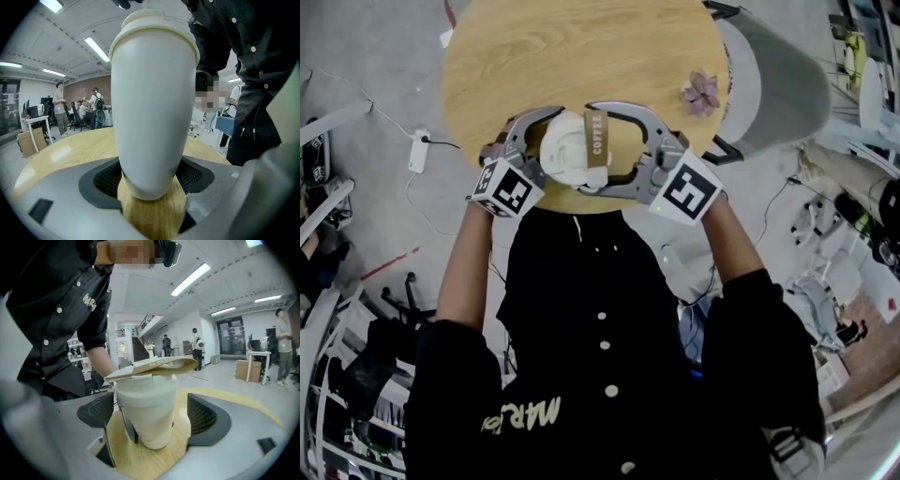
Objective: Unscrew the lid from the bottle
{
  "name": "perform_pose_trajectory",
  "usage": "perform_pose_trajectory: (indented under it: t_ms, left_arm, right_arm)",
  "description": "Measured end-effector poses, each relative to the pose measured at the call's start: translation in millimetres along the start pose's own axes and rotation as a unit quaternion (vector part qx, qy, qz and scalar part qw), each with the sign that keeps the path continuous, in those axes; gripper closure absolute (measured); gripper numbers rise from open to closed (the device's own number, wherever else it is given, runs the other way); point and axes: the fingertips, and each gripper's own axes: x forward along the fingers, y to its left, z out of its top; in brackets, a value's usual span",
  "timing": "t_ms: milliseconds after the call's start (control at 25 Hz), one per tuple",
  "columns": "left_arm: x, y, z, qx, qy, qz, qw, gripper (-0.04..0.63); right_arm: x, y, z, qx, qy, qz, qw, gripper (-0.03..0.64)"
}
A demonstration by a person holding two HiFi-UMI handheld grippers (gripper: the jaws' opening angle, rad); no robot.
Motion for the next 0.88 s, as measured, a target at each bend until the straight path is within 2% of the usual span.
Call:
perform_pose_trajectory:
  t_ms: [160,320,440,520,600,720,800,880]
  left_arm:
    - [0.5,-0.3,-0.1,0.000,-0.001,0.002,1.0000,0.241]
    - [-0.7,-1.0,3.3,0.000,-0.002,0.004,1.0000,0.241]
    - [0.2,0.2,1.6,0.000,-0.001,0.004,1.0000,0.241]
    - [0.8,0.4,1.1,0.000,0.000,0.004,1.0000,0.241]
    - [2.0,-0.5,1.8,0.002,0.001,0.003,1.0000,0.241]
    - [2.7,-0.3,1.7,0.005,0.001,-0.001,1.0000,0.241]
    - [1.7,0.2,1.5,0.005,0.001,-0.002,1.0000,0.241]
    - [0.8,0.1,1.8,0.004,0.001,-0.001,1.0000,0.241]
  right_arm:
    - [-3.7,6.8,5.5,0.033,-0.014,-0.096,0.995,0.137]
    - [1.2,-1.5,22.7,0.032,-0.061,-0.187,0.980,0.133]
    - [2.2,-7.4,23.5,0.029,-0.066,-0.213,0.974,0.171]
    - [2.2,-5.3,22.0,0.023,-0.063,-0.198,0.978,0.181]
    - [0.3,-2.4,20.5,0.007,-0.057,-0.162,0.985,0.183]
    - [1.0,1.9,21.1,-0.040,-0.048,-0.048,0.997,0.183]
    - [2.3,3.8,22.5,-0.063,-0.038,0.034,0.997,0.186]
    - [2.2,5.2,22.4,-0.072,-0.024,0.084,0.994,0.187]
